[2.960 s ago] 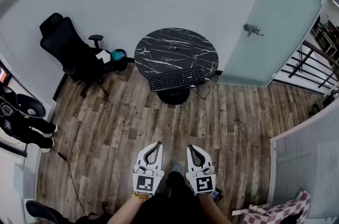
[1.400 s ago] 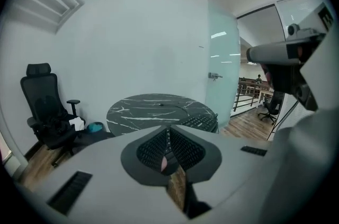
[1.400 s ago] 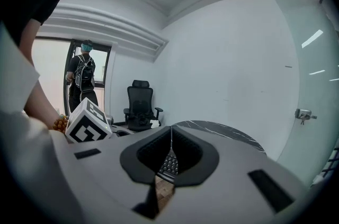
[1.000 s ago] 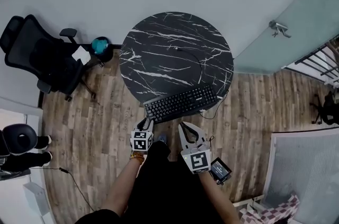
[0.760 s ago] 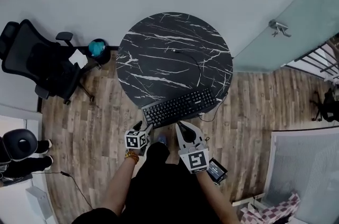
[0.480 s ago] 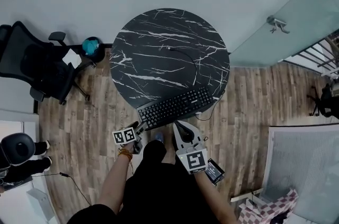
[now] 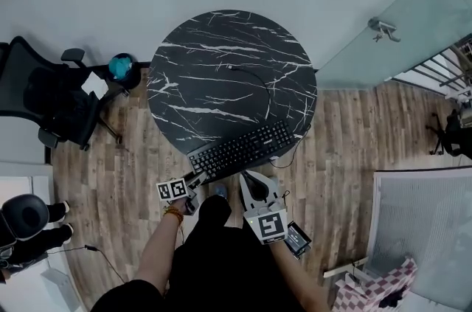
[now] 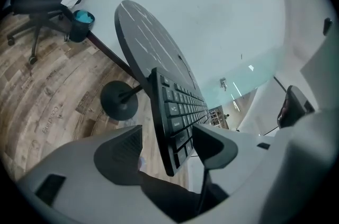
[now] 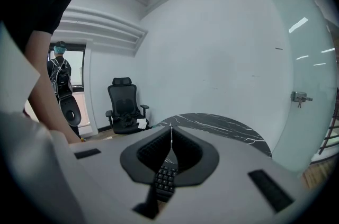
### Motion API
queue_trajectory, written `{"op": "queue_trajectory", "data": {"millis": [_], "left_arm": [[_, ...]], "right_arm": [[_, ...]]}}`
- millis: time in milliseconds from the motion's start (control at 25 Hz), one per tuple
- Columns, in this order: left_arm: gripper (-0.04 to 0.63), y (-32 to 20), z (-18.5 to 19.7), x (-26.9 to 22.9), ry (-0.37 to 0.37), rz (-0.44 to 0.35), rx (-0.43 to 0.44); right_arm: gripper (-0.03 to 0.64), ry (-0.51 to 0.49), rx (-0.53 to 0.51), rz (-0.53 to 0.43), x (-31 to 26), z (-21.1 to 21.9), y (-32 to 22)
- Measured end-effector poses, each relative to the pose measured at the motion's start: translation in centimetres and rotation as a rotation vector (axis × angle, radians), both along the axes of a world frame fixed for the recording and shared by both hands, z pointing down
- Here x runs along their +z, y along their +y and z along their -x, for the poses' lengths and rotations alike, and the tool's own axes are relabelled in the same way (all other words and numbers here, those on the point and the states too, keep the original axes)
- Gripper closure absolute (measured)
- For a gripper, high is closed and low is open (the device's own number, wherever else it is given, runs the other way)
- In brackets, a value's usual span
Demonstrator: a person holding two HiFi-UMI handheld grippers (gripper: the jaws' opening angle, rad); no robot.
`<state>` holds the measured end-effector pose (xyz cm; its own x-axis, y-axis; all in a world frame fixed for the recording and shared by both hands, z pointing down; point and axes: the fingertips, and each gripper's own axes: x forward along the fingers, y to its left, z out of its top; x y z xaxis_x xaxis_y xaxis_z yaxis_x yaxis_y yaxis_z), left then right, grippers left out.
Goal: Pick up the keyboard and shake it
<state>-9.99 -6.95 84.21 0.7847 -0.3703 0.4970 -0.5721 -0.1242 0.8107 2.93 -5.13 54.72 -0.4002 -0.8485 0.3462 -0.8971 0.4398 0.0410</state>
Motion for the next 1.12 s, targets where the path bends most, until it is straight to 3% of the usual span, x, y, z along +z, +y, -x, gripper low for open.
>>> {"op": "queue_trajectory", "data": {"millis": [160, 320, 400, 760, 1120], "left_arm": [[0.311, 0.1, -1.3, 0.4, -0.009, -0.012, 0.062], [0.317, -0.2, -1.9, 0.4, 0.007, -0.012, 0.017], [0.349, -0.3, -2.0, 0.3, 0.0, -0.018, 0.013], [0.377, 0.0, -1.6, -0.6, -0.026, -0.034, 0.013], [0.413, -1.9, -0.8, -7.1, -0.017, -0.234, -0.016]], "right_arm": [[0.586, 0.002, -0.007, 0.001, 0.1, -0.1, -0.2], [0.586, 0.007, 0.004, 0.009, 0.4, -0.7, 0.1], [0.586, 0.009, 0.008, 0.011, 0.4, -1.0, 0.0], [0.586, 0.003, 0.026, 0.023, 1.2, -2.1, 0.3], [0.585, -0.009, -0.022, 0.072, 3.5, -4.0, 0.4]]}}
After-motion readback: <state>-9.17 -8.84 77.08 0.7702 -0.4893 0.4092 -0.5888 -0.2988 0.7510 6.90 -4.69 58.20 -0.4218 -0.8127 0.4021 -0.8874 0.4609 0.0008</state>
